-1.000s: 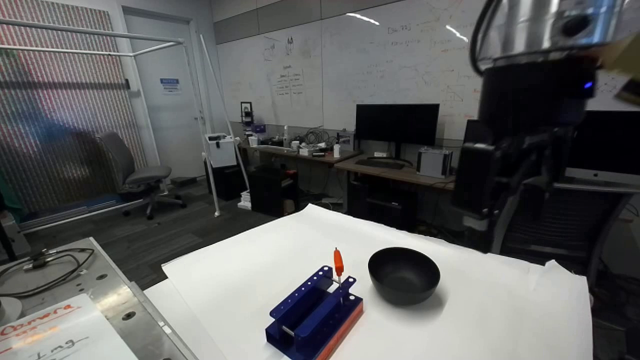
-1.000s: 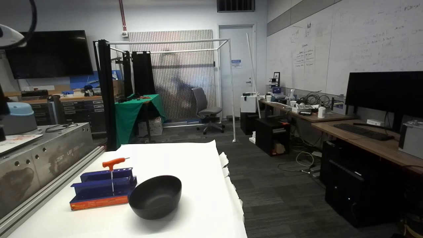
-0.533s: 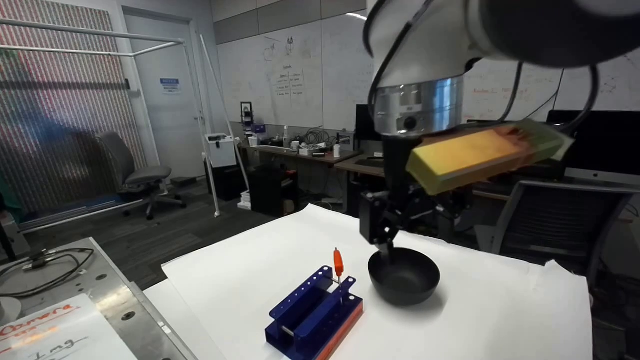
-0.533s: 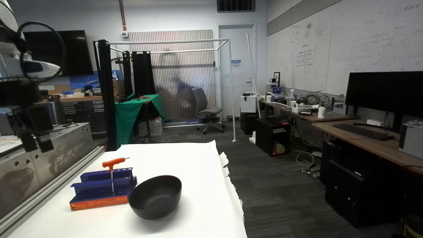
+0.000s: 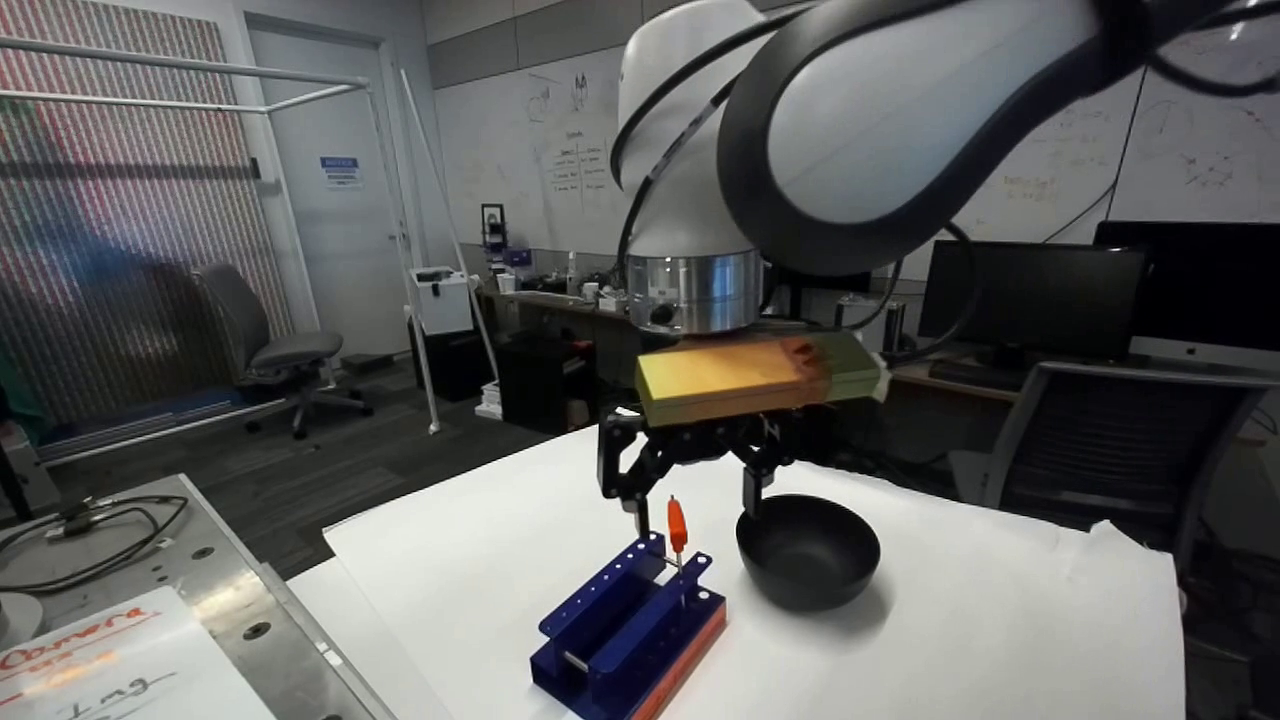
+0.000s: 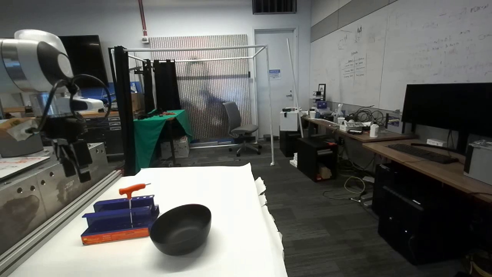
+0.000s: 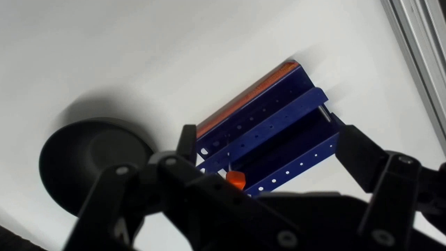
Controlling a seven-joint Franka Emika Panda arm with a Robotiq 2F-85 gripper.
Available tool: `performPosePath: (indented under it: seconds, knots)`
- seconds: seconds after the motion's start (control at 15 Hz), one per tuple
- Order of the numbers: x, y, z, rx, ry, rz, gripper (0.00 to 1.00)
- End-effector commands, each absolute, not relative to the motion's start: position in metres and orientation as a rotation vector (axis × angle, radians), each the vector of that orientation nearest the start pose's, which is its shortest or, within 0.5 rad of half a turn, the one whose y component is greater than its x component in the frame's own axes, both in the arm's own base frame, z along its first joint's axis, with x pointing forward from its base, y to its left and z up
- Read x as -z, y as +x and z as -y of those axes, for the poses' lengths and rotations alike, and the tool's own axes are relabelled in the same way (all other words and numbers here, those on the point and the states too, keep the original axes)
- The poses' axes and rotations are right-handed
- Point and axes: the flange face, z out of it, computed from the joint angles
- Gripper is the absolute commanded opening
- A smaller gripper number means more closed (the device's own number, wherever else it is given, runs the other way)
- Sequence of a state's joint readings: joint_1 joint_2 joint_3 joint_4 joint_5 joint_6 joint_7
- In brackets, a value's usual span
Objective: Put the metal object with the orange handle in the black bowl
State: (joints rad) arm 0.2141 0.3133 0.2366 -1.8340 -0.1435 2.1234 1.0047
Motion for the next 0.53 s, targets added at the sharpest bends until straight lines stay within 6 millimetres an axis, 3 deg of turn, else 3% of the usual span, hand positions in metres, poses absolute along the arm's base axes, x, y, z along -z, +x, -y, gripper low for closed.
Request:
performPosePath:
  seconds: [0.0, 0.47]
  knots:
    - [-0.355, 0.601, -0.261, 0.131, -3.037, -0.840, 1.00]
    - [-0.320, 0.629, -0.225, 0.227, -3.008, -0.979, 1.00]
